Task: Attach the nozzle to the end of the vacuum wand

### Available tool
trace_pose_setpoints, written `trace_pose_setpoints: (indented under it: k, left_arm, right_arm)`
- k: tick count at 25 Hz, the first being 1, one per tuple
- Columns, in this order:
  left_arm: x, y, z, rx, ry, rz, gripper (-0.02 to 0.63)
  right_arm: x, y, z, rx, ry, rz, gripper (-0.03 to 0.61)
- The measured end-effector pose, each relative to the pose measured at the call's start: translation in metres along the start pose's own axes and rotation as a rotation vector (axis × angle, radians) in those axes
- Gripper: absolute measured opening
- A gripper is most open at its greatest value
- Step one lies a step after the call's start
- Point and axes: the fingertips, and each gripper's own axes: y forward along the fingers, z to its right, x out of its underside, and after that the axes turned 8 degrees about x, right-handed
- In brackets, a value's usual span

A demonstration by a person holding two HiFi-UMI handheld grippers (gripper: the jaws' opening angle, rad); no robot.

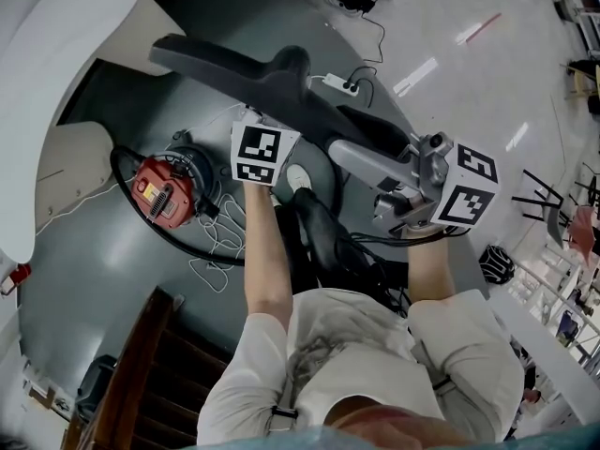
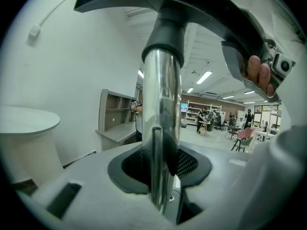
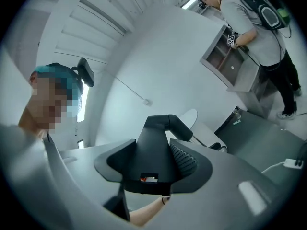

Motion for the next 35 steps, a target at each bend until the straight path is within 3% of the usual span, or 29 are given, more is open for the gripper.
trace_pose_setpoints:
  k: [13, 20, 22, 24, 28, 32, 35]
  left_arm:
    - [-0.005, -0.01, 0.024, 0.032, 0.006, 0.047, 0.155]
    - [-0.038, -0.016, 0.027, 0.015, 0.093, 0.08, 0.213]
    - [-0.052, -0.014, 0.033, 0.045, 0.116, 0.108, 0.194]
    - [-0.058, -0.009, 0.04, 0.071, 0.133, 0.106, 0.114]
    - [-0.059, 0.001, 0.043, 0.089, 0.14, 0.06, 0.115]
    - [-0.06, 0.009, 0.043, 0.096, 0.14, 0.043, 0.114]
    - [-0.062, 0.012, 0.044, 0.097, 0.139, 0.036, 0.114]
  right_arm:
    - [0.002, -0.021, -0.011, -0.02, 0.06, 0.022, 0.231]
    - [-0.004, -0.03, -0.009, -0.006, 0.078, 0.048, 0.232]
    - [-0.004, -0.031, -0.009, -0.011, 0.087, 0.05, 0.232]
    - [-0.006, -0.033, -0.009, -0.016, 0.096, 0.058, 0.232]
    - [-0.012, -0.039, -0.005, -0.014, 0.092, 0.08, 0.235]
    - [-0.017, -0.043, -0.001, 0.025, 0.023, 0.094, 0.242]
    - [-0.025, -0.049, -0.003, 0.034, -0.037, 0.102, 0.29]
